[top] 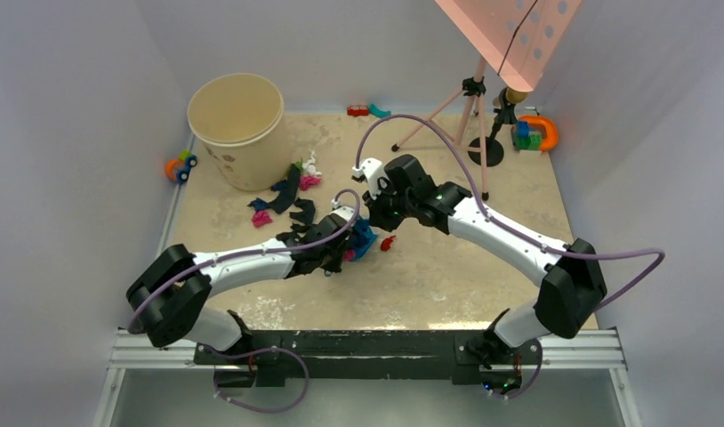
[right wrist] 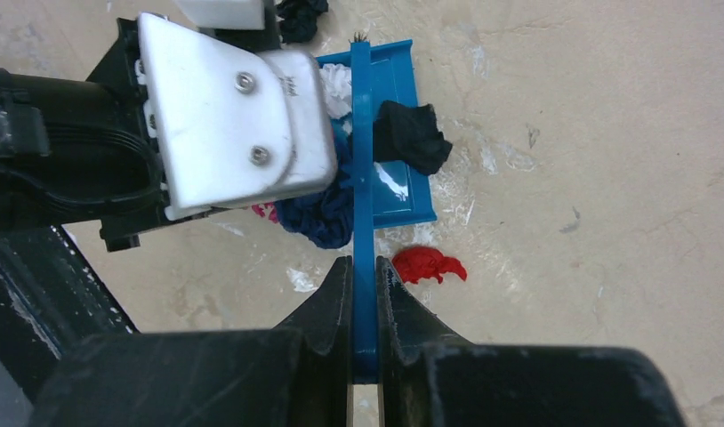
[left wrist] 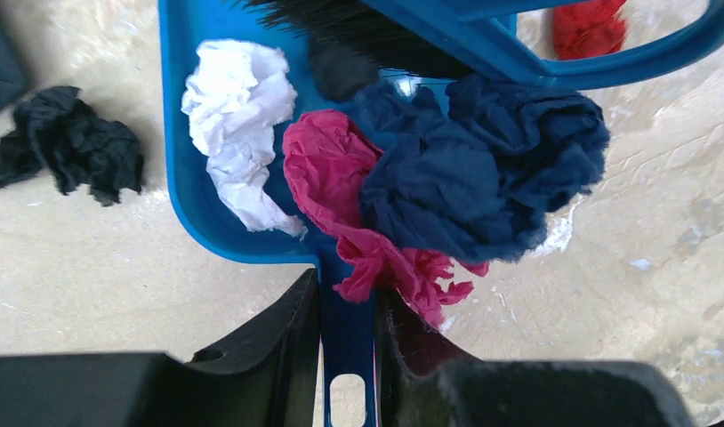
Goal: Sweep away the paper scraps from the table
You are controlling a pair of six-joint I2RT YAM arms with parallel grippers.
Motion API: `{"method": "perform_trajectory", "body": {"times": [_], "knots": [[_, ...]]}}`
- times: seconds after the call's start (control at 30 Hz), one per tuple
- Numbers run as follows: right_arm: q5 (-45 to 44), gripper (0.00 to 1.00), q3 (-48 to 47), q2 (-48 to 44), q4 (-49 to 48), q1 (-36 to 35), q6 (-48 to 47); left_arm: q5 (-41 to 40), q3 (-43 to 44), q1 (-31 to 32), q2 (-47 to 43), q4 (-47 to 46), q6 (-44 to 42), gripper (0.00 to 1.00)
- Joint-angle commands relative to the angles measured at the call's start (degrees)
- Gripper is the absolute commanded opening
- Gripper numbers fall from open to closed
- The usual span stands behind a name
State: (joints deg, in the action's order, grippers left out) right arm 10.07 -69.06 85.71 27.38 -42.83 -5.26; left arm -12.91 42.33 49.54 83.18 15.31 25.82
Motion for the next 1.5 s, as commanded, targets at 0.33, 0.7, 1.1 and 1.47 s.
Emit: {"method": "perform_trajectory", "body": {"times": [0.33,0.7,1.1,1.47], "knots": [[-8.0,0.0,-6.5,-6.4,5.3,-0.1,6.6,-5.8,-6.4,0.5,-15.9,-4.8,-3.1,0.0],[-21.5,0.0,-8.5,-14.1,5.2,0.5,10.0,-7.4,-6.8,0.5,-20.7,-2.5,-2.3,0.0],[-32.5,0.0,8.6,-25.0,-4.2,4.5,15.1,-16.9,3.0,0.2,-23.1,11.5,1.6,0.0],[-28.3,0.0,18.8,-28.4,-5.6,4.6,20.1,-15.5,20.7,-8.8,-19.0,21.7,0.3,0.0]]}}
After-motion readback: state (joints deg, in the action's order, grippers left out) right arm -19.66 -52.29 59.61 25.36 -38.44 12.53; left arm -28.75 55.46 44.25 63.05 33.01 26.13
